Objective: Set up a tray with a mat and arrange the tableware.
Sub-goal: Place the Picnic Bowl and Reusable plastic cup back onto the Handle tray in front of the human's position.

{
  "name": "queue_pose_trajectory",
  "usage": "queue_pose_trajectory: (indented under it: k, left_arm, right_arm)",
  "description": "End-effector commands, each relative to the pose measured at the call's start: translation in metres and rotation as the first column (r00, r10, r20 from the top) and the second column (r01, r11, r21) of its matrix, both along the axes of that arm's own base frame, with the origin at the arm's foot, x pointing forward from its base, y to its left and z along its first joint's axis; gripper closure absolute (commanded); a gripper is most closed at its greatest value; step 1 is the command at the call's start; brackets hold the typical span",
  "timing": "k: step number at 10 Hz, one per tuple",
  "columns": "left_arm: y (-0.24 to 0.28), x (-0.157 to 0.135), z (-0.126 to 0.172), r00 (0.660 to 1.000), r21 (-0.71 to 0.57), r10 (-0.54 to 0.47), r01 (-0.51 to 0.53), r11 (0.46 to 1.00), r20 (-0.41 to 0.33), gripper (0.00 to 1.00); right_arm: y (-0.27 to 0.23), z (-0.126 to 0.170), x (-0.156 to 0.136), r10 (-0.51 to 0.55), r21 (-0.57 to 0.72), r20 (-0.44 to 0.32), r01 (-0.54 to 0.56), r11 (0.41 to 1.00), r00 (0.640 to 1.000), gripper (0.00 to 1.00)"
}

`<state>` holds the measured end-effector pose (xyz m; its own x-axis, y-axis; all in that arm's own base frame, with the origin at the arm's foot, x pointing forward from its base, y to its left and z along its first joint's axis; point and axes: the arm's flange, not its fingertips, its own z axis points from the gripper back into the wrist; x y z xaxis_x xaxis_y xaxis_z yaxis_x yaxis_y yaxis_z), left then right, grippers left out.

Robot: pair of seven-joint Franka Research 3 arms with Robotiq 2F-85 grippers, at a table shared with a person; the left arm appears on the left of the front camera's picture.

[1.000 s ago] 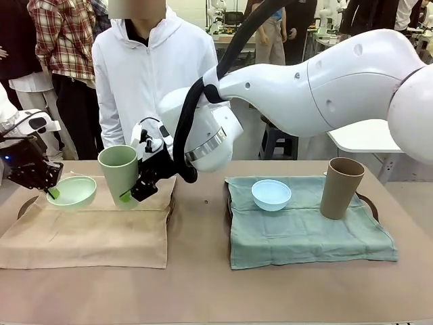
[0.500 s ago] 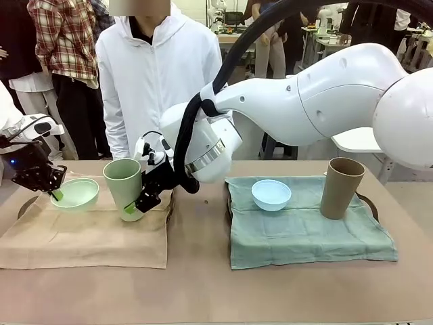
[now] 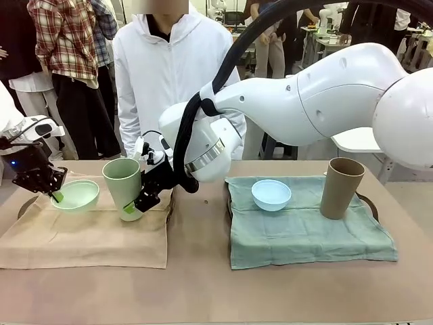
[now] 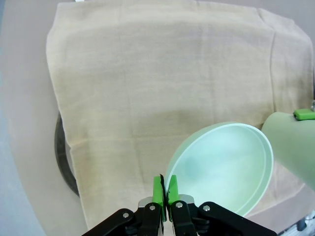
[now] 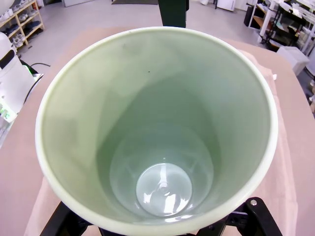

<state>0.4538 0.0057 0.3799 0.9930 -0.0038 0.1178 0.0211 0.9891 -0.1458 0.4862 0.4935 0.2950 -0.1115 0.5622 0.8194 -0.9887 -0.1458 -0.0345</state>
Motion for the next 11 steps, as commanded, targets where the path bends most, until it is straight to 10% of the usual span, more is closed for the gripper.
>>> queue_pose_trajectory:
  k: [1,7,8,9,10,11]
  left_arm:
    - [-0.003,0.006,-0.012,1.0,-0.012,0.002,-0.002,1.0,0.017,0.96]
    - [-0.008,0.02,-0.04,0.999,-0.009,0.006,-0.006,1.0,0.036,0.96]
    - [-0.007,0.02,-0.039,0.999,-0.007,0.008,-0.008,1.0,0.032,0.39]
    - [-0.005,0.019,-0.036,0.999,-0.01,0.011,-0.011,1.0,0.035,0.36]
    - [-0.003,0.018,-0.032,0.999,-0.012,0.01,-0.009,1.0,0.036,0.0]
    - [-0.001,0.016,-0.028,0.999,-0.016,0.01,-0.01,1.0,0.036,0.16]
  right_arm:
    - [-0.001,-0.004,0.001,0.014,0.011,0.009,-0.014,1.0,1.0,0.19]
    - [0.003,-0.008,0.001,0.026,0.01,0.021,-0.026,1.0,0.999,0.19]
    - [0.003,-0.009,0.001,0.028,0.003,0.018,-0.028,1.0,0.999,0.0]
    - [0.002,-0.009,0.001,0.029,-0.011,0.016,-0.029,1.0,0.999,0.0]
    - [0.002,-0.008,0.001,0.011,-0.072,0.005,-0.011,0.997,1.0,0.0]
    - [-0.001,-0.006,0.002,-0.017,-0.12,0.004,0.018,0.993,1.0,0.0]
